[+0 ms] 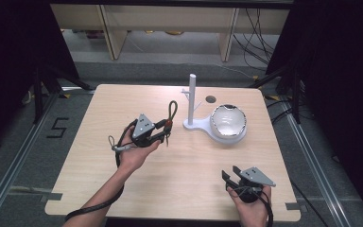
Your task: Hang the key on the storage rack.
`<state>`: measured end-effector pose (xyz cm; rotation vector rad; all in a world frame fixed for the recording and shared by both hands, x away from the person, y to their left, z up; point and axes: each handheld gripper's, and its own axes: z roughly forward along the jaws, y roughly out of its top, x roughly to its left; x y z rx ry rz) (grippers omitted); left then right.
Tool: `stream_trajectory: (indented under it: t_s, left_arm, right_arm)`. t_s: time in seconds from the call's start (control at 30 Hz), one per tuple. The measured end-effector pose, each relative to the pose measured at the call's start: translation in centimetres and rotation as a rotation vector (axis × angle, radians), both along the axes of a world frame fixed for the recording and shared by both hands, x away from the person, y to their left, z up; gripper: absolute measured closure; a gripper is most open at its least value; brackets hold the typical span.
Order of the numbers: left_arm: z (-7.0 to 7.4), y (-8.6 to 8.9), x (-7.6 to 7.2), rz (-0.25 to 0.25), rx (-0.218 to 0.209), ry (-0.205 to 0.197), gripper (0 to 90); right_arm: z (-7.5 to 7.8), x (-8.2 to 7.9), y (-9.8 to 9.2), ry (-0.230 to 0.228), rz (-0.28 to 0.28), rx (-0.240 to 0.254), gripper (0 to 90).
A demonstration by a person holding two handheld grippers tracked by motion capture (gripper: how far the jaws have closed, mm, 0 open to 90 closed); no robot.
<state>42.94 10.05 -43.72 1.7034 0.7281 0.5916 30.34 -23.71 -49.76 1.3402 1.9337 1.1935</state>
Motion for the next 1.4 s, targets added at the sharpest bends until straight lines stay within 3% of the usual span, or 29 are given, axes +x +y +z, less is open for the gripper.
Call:
stream_trajectory:
  t_s: [0.2,0.97,1.0,1.17,1.3,1.37,1.4]
  left_arm:
    - [0.2,-0.2,0.3,0.002,-0.002,-0.001,67.4]
    - [0.9,-1.0,1.4,0.006,-0.012,-0.014,67.4]
    - [1.0,-1.0,1.6,0.006,-0.010,-0.016,67.3]
    - [1.3,-1.2,1.8,0.005,-0.007,-0.017,67.3]
    - [1.5,-1.3,2.0,0.007,-0.006,-0.018,67.4]
    - [1.5,-1.4,2.1,0.007,-0.006,-0.020,67.4]
    - [1.6,-1.4,2.1,0.008,-0.005,-0.020,67.3]
  right_arm:
    - [0.1,0.0,0.0,0.001,0.003,0.018,51.5]
    - [0.2,-0.1,0.0,-0.002,-0.006,0.003,51.5]
    - [0.1,-0.2,0.3,0.012,-0.025,0.044,51.5]
    - [0.2,-0.1,0.0,0.000,-0.009,0.006,51.5]
    - [0.1,0.0,0.0,-0.011,0.003,0.019,51.5]
    - [0.1,-0.2,0.3,0.008,-0.023,0.043,51.5]
    - [0.2,0.0,0.0,-0.003,-0.001,0.013,51.5]
